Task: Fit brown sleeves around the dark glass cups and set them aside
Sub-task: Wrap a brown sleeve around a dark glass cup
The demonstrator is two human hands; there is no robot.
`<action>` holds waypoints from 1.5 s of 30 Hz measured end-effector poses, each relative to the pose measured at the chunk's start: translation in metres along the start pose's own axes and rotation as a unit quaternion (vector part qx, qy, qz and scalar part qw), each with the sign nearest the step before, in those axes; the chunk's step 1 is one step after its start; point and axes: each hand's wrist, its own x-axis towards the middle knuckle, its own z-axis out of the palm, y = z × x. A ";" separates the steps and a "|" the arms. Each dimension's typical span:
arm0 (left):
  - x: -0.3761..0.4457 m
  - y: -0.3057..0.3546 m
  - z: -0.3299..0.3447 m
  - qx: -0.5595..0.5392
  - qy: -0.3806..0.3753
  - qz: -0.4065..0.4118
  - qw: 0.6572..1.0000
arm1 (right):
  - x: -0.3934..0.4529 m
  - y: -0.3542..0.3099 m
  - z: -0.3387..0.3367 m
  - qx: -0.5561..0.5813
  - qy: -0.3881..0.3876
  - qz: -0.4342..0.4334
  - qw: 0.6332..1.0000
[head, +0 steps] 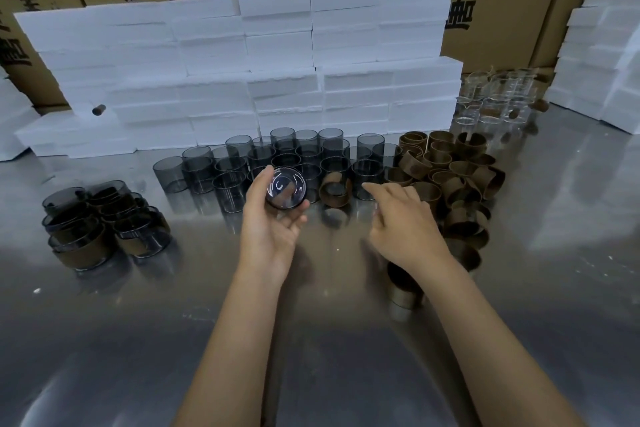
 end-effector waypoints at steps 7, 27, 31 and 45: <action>0.000 -0.006 0.001 0.028 -0.016 -0.008 0.999 | 0.014 -0.008 0.011 -0.023 -0.048 -0.047 0.997; -0.003 -0.007 0.004 0.088 0.007 0.008 0.996 | 0.009 -0.021 -0.002 0.136 0.235 -0.050 0.961; -0.003 -0.010 0.006 0.102 -0.023 -0.003 0.995 | -0.001 -0.031 -0.005 0.194 0.275 -0.100 0.936; -0.014 -0.017 0.017 0.099 -0.170 -0.049 0.979 | -0.013 -0.041 -0.004 0.067 0.308 -0.191 0.930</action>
